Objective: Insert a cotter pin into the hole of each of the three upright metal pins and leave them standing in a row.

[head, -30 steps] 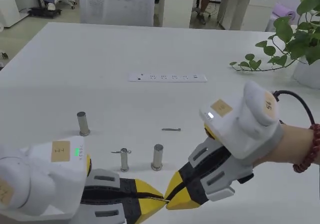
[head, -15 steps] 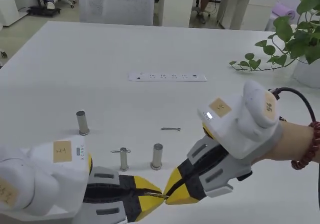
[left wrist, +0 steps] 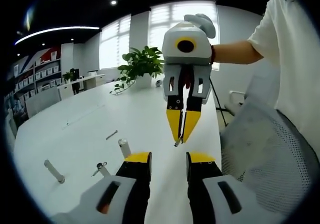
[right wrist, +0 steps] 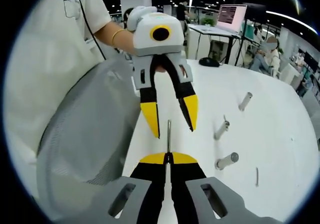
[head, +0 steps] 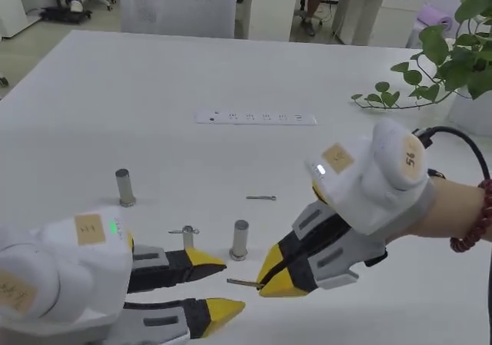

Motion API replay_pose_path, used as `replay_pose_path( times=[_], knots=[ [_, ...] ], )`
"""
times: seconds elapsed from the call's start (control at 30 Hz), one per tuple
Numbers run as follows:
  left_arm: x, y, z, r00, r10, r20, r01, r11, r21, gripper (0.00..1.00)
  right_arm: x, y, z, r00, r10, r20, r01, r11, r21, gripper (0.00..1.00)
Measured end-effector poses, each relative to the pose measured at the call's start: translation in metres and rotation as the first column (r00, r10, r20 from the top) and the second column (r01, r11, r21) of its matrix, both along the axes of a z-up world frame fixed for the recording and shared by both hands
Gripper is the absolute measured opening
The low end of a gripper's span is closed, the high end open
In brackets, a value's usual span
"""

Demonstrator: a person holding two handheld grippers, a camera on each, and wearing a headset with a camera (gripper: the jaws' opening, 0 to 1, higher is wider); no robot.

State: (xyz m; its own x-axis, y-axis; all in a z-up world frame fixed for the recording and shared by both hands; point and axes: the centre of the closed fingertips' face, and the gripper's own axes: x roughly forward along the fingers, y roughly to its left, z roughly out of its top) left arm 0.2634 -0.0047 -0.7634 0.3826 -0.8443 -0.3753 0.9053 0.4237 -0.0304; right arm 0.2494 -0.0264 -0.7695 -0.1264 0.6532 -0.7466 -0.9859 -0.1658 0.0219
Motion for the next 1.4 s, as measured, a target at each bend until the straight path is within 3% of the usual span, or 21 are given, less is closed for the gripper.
replay_pose_path(
  times=[0.4, 0.67, 0.8, 0.87, 1.0, 1.17, 1.4],
  knots=[
    [0.031, 0.014, -0.007, 0.984, 0.179, 0.004, -0.179, 0.984, -0.009, 0.27, 0.029, -0.013, -0.005, 0.995, -0.072, 0.071, 0.076, 0.996, -0.053, 0.03],
    [0.048, 0.015, -0.013, 0.959, 0.283, -0.015, -0.283, 0.959, -0.029, 0.26, 0.047, -0.019, -0.012, 0.988, -0.108, 0.112, 0.118, 0.99, -0.084, 0.03],
    [0.055, 0.014, -0.02, 0.946, 0.323, -0.015, -0.323, 0.946, -0.008, 0.25, 0.054, -0.022, -0.016, 0.985, -0.12, 0.125, 0.133, 0.986, -0.1, 0.03],
    [0.059, 0.013, -0.024, 0.935, 0.353, -0.033, -0.353, 0.935, -0.006, 0.25, 0.057, -0.023, -0.018, 0.984, -0.123, 0.132, 0.138, 0.985, -0.106, 0.03],
    [0.061, 0.007, -0.03, 0.929, 0.367, -0.049, -0.368, 0.93, -0.009, 0.25, 0.063, -0.027, -0.023, 0.981, -0.138, 0.139, 0.156, 0.98, -0.125, 0.03],
    [0.065, -0.001, -0.036, 0.925, 0.378, -0.043, -0.378, 0.926, -0.001, 0.25, 0.07, -0.033, -0.03, 0.977, -0.133, 0.165, 0.16, 0.974, -0.162, 0.03],
    [0.075, -0.003, -0.042, 0.913, 0.408, -0.026, -0.408, 0.913, 0.012, 0.26, 0.081, -0.039, -0.036, 0.971, -0.144, 0.188, 0.181, 0.965, -0.192, 0.03]
  ],
)
